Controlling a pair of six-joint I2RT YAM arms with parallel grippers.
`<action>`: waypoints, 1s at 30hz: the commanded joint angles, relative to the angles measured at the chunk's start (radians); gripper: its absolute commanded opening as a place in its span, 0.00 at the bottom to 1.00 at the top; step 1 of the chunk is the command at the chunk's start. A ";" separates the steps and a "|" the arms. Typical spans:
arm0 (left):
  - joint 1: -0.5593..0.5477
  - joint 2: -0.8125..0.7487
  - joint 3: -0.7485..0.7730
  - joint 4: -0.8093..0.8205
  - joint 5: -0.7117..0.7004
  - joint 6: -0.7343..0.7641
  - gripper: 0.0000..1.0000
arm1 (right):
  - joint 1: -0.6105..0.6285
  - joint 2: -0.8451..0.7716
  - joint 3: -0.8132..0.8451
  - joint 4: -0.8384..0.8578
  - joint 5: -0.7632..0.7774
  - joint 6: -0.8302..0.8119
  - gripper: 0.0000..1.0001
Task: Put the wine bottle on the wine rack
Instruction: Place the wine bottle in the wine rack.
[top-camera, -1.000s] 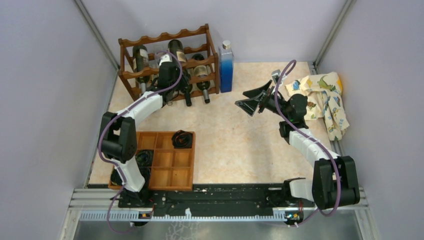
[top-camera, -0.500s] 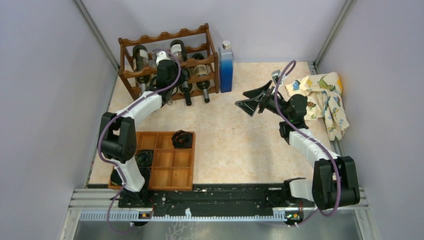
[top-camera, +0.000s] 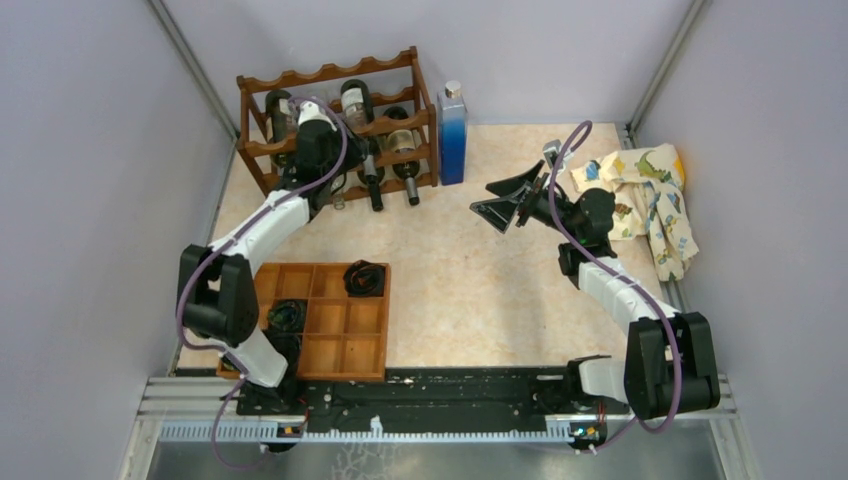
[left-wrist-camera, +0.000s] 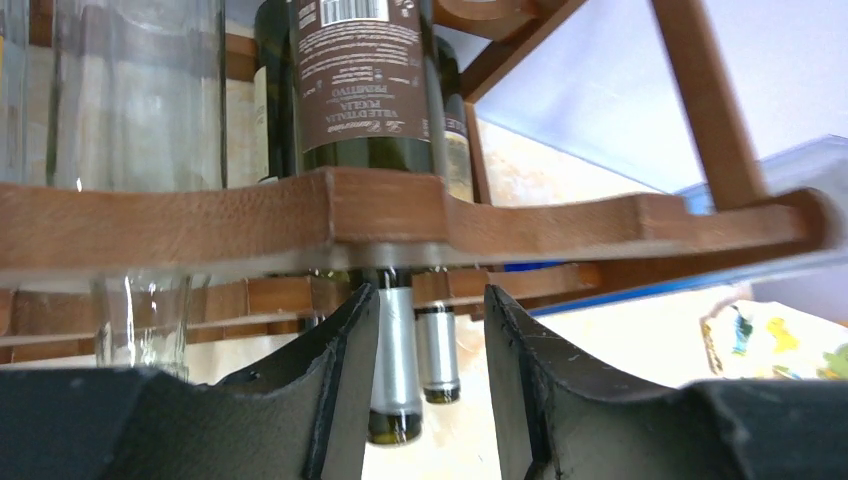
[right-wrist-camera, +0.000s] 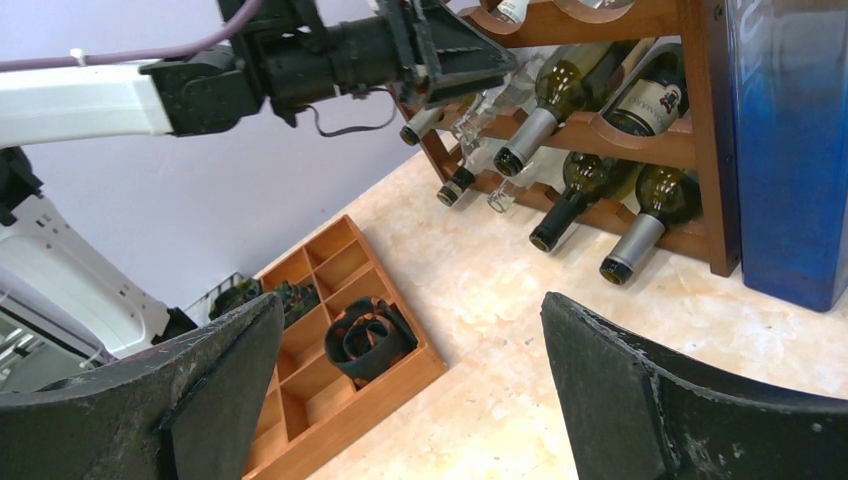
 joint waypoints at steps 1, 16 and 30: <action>0.005 -0.122 -0.059 0.000 0.106 -0.002 0.49 | -0.006 -0.026 0.007 0.059 -0.016 -0.033 0.98; 0.012 -0.334 -0.105 0.016 0.600 0.385 0.74 | -0.006 -0.022 0.059 -0.097 -0.107 -0.317 0.98; 0.155 0.018 0.384 -0.336 1.060 1.104 0.76 | -0.008 -0.038 0.094 -0.212 -0.144 -0.403 0.98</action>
